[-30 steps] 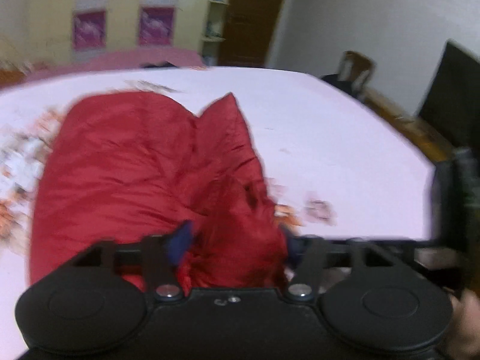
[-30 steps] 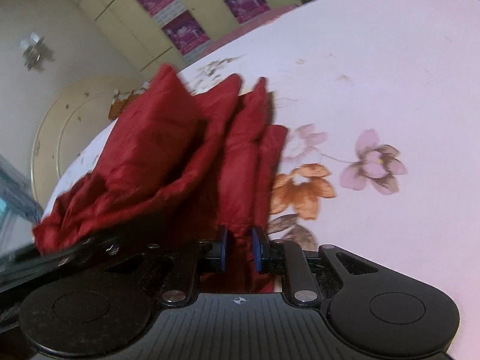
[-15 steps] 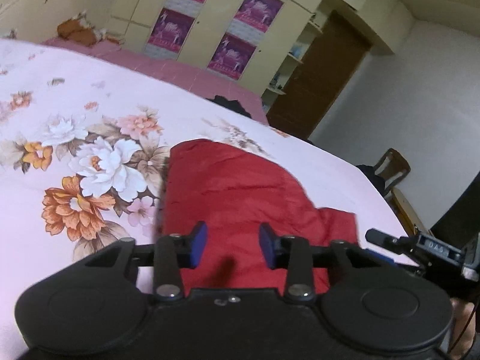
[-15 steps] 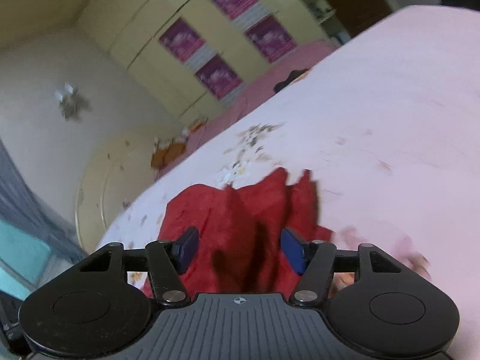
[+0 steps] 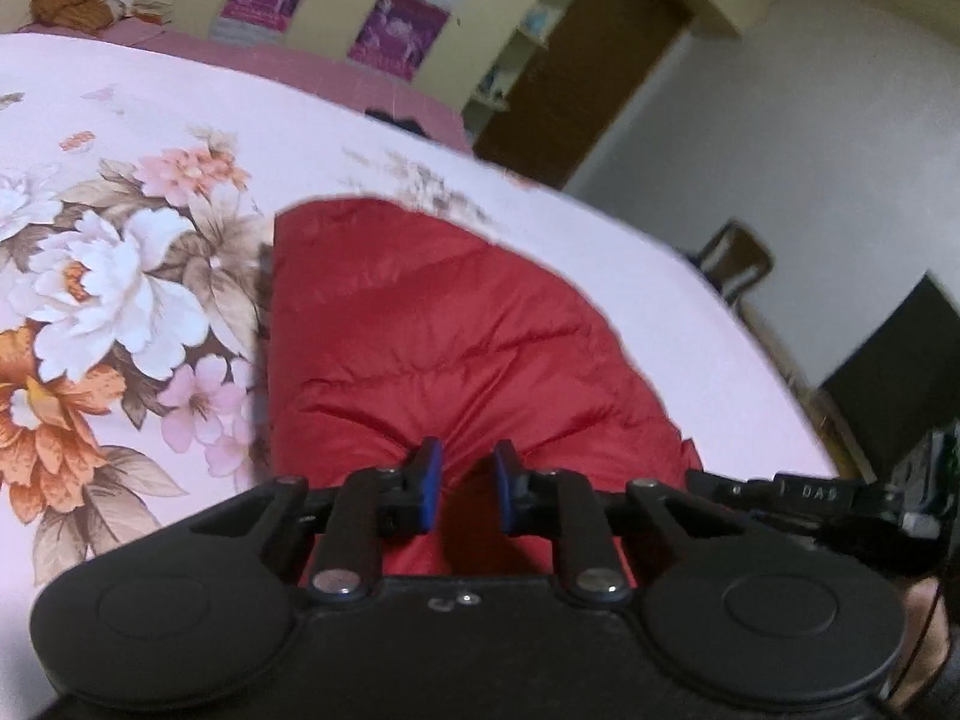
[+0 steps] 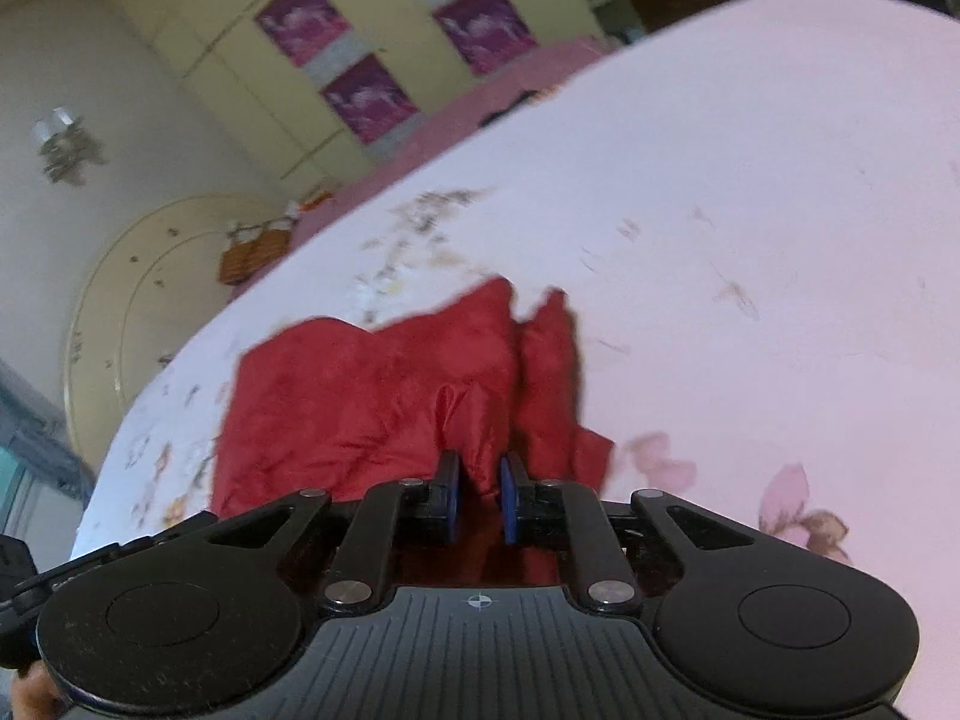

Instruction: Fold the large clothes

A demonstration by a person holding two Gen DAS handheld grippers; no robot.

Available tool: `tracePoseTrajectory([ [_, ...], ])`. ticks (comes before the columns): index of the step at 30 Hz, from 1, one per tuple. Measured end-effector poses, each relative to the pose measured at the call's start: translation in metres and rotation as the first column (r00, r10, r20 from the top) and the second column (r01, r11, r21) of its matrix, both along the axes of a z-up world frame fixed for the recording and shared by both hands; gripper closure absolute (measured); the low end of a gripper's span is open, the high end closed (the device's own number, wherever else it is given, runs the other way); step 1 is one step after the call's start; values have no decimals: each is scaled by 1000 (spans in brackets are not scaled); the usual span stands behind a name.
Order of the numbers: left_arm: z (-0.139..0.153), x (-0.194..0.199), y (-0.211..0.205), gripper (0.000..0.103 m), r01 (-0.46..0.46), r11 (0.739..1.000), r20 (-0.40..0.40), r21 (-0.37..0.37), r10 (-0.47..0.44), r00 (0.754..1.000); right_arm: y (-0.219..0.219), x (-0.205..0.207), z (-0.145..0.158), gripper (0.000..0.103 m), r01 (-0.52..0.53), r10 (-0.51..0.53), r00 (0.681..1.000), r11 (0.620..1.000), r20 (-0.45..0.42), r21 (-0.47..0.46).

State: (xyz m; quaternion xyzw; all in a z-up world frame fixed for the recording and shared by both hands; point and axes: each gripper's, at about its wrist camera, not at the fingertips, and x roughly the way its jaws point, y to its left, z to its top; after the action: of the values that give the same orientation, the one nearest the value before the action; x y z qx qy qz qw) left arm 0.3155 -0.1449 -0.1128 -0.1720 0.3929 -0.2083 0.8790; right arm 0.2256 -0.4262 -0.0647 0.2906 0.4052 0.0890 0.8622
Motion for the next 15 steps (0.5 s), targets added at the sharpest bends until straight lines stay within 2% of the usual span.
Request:
tracePoseTrajectory([
  [2, -3, 2, -7, 87, 14, 999, 4, 37, -14, 1000, 3, 1, -7, 90, 6, -6, 1000, 1000, -12, 1],
  [4, 0, 2, -5, 87, 9, 1000, 0, 17, -9, 1000, -1, 0, -2, 89, 23, -23, 1000, 999, -7, 29],
  [6, 9, -3, 7, 75, -17, 999, 27, -29, 18, 999, -9, -4, 7, 87, 47, -49, 998, 998, 32, 46],
  [7, 12, -5, 14, 62, -38, 998, 45, -45, 40, 998, -11, -3, 10, 67, 49, -51, 998, 998, 43, 45],
  [8, 14, -5, 21, 54, -62, 997, 53, -46, 64, 997, -14, -1, 12, 53, 55, -58, 996, 998, 60, 43],
  [9, 13, -2, 27, 54, -82, 995, 55, -50, 84, 995, -15, 1, 14, 46, 60, -63, 995, 997, 77, 39],
  [12, 5, 12, 40, 55, -105, 992, 13, -73, 106, 994, -11, 24, 13, 46, 21, -25, 997, 998, 71, 56],
  [15, -9, 28, 44, 57, -95, 989, -44, -115, 90, 995, 0, 48, 2, 47, -49, 48, 998, 996, 27, 68],
])
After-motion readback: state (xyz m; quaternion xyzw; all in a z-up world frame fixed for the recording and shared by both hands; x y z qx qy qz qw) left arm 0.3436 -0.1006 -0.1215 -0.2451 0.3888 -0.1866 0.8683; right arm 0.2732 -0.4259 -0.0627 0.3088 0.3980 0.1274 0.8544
